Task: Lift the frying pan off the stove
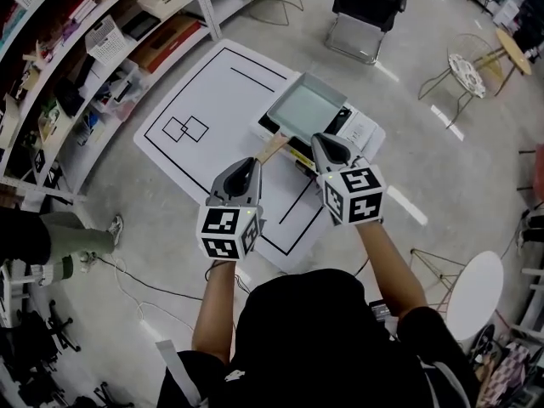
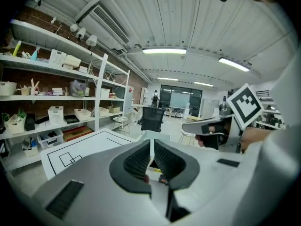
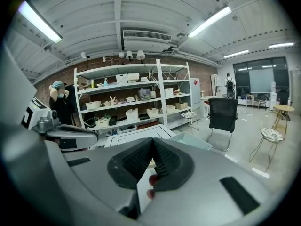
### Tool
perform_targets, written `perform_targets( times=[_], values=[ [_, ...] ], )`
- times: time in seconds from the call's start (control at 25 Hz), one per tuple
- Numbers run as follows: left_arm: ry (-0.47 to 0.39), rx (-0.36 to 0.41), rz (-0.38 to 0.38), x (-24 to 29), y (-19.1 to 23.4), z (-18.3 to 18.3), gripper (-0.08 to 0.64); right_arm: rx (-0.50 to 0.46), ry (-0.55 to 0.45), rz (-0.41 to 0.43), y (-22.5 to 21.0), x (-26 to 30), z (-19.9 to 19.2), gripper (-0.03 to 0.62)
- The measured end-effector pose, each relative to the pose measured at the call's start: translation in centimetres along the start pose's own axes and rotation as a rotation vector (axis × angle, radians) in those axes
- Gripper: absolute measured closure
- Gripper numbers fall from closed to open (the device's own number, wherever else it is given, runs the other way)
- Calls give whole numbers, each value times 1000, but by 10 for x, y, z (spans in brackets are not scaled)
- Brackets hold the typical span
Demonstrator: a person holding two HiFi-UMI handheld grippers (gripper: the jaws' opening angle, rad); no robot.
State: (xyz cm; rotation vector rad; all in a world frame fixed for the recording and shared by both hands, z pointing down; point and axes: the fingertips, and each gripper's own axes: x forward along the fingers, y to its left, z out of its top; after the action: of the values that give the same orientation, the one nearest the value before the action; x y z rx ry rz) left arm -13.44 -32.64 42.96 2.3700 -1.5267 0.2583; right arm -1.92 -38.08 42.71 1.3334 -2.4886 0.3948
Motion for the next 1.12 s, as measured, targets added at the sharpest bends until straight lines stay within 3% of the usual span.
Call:
perform_targets(
  times=[0.2, 0.72, 1.12],
  values=[
    [66, 4, 0, 30, 13, -8, 540, 25, 26, 12, -21, 25, -5, 591],
    [345, 50, -88, 95, 26, -49, 391, 71, 91, 34, -53, 66, -27, 591],
    [582, 215, -155, 114, 25, -84, 350, 91, 121, 35, -67, 77, -39, 591]
  ],
)
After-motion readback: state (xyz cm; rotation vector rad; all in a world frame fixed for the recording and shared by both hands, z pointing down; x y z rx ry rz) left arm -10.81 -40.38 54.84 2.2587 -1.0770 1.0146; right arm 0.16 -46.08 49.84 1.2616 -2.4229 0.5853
